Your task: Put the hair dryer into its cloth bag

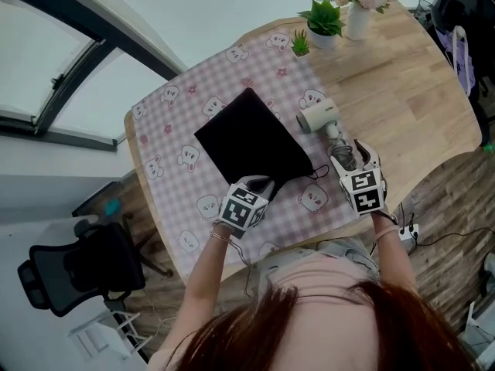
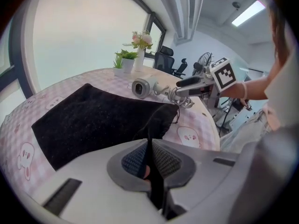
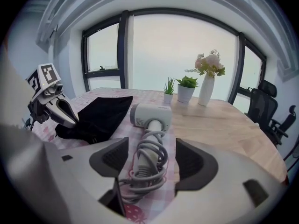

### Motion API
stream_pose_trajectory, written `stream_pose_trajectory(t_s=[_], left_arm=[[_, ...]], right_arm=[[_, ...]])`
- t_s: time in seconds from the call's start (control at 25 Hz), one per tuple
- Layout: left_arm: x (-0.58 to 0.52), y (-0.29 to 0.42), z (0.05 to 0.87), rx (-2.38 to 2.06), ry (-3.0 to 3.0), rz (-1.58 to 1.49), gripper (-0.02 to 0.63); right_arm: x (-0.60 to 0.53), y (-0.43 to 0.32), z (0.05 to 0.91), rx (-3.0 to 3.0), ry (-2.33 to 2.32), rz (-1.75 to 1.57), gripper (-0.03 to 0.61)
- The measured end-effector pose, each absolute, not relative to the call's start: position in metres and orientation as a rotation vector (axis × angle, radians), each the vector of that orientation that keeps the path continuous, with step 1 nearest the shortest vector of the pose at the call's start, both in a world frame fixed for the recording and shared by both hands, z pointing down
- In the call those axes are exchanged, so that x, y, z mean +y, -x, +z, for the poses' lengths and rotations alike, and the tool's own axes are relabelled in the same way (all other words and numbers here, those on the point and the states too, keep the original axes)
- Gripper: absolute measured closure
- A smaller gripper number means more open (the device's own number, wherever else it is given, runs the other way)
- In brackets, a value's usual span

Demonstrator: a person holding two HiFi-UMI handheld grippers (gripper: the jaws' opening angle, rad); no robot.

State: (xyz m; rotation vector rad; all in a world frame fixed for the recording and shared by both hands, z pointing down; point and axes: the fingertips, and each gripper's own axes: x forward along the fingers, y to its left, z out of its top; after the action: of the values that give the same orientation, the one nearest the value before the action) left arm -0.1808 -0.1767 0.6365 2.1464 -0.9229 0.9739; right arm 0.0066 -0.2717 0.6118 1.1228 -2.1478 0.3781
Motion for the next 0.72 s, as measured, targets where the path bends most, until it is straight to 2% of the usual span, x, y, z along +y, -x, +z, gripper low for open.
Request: stream_pose_trajectory(t_s=[0.24, 0.72], left_arm=[[-0.183, 0.171, 0.622, -0.903, -2.137, 0.912, 0.584], [-0.19, 0.156, 0.616, -0.851, -2.124, 0.944, 0.584]], right_arm=[[-0.277, -0.006, 0.629, -2.134, -1.092, 0.44, 0.243], [-0.282, 0.003, 0.659, -2.121, -1.021, 0.531, 0.239]])
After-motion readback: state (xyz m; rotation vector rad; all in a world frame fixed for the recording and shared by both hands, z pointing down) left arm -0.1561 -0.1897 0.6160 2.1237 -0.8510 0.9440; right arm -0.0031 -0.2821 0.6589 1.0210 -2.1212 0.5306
